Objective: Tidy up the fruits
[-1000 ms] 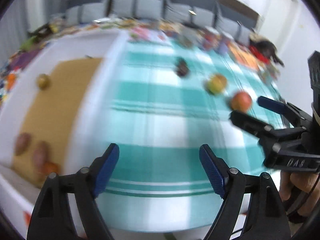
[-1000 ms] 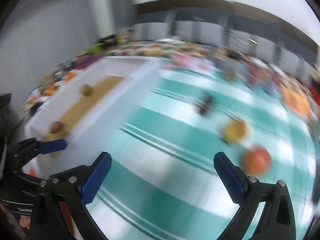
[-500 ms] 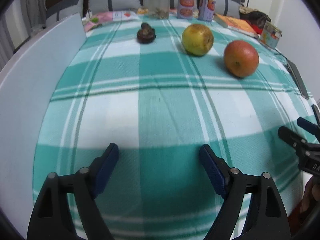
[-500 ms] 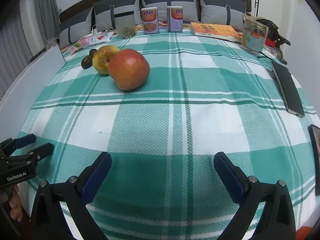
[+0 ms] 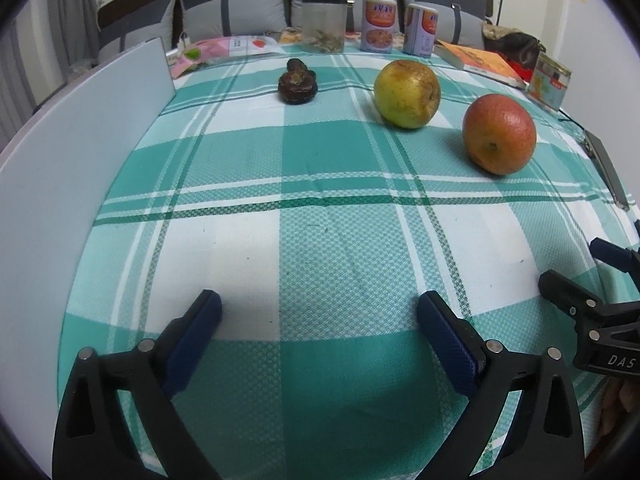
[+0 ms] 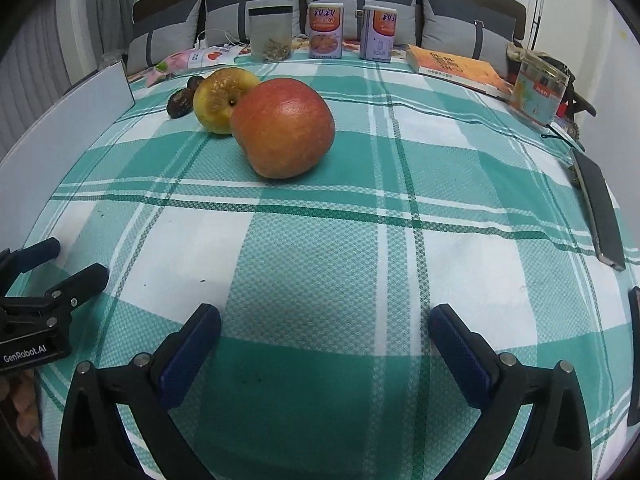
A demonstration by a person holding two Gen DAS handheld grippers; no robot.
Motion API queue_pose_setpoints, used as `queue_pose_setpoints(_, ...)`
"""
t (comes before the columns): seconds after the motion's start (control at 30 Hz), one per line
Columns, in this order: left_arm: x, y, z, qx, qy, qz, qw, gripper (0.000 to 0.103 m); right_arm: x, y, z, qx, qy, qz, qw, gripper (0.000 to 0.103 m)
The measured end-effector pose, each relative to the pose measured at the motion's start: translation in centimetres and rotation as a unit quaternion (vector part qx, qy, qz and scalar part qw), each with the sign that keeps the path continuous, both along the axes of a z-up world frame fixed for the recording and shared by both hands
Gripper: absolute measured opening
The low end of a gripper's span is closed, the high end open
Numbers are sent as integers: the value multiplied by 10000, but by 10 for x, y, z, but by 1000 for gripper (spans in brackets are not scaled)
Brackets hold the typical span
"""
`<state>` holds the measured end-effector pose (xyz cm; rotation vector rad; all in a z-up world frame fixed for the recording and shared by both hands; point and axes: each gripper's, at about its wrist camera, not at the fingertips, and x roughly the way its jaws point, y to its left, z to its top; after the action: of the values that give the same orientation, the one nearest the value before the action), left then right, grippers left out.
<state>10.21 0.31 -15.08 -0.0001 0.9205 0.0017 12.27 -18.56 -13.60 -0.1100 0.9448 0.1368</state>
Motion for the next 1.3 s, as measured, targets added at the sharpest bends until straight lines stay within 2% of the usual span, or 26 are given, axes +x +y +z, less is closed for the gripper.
queue_pose_setpoints(1.3, 1, 2, 1, -45, 33, -2, 10000, 100, 1, 0, 0, 18, 1, -7, 10000, 103)
